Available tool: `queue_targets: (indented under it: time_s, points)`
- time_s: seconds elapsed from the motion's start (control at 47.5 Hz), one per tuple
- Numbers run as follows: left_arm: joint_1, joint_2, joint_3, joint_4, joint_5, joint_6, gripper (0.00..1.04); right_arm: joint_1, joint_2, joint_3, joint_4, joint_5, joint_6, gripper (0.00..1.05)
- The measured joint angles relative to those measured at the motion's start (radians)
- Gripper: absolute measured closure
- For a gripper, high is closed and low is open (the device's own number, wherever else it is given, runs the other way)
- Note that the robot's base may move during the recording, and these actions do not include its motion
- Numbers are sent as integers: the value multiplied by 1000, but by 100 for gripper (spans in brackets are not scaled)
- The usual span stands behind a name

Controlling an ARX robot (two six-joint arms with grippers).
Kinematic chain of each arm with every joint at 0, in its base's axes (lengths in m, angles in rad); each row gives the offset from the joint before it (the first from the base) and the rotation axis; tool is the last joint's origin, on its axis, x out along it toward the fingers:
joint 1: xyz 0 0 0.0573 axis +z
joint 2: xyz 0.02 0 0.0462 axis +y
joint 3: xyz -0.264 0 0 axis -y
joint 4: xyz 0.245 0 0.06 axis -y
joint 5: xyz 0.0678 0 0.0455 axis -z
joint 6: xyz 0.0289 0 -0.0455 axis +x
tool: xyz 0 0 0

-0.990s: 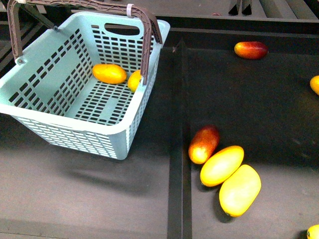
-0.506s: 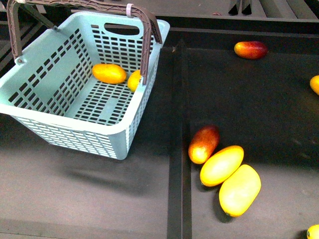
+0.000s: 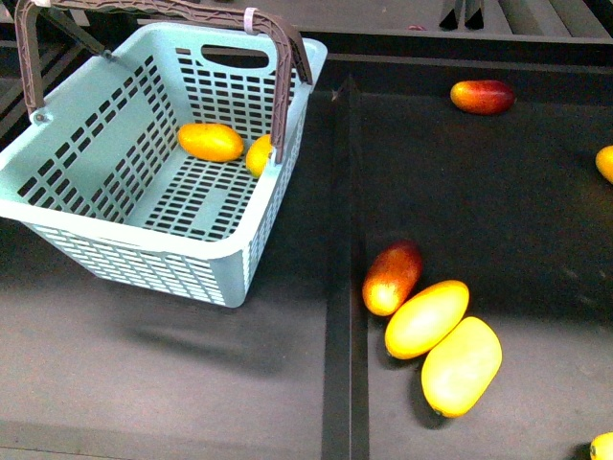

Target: Pick lemon and mango into basket

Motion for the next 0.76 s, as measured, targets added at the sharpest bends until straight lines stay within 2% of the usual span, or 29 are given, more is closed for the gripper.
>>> queue_targets:
  time_s: [0.295, 0.527, 0.674, 0.737, 0.758]
  points:
    - [0, 0, 0, 0, 0, 0, 99, 0, 0, 0, 0, 0, 0, 9]
    - [0, 0, 0, 0, 0, 0, 55, 0, 0, 0, 0, 0, 0, 9]
    - [0, 0, 0, 0, 0, 0, 19, 0, 0, 0, 0, 0, 0, 9]
    - [0, 0, 0, 0, 0, 0, 6, 0, 0, 0, 0, 0, 0, 9]
    - [0, 0, 0, 0, 0, 2, 6, 0, 0, 0, 0, 0, 0, 9]
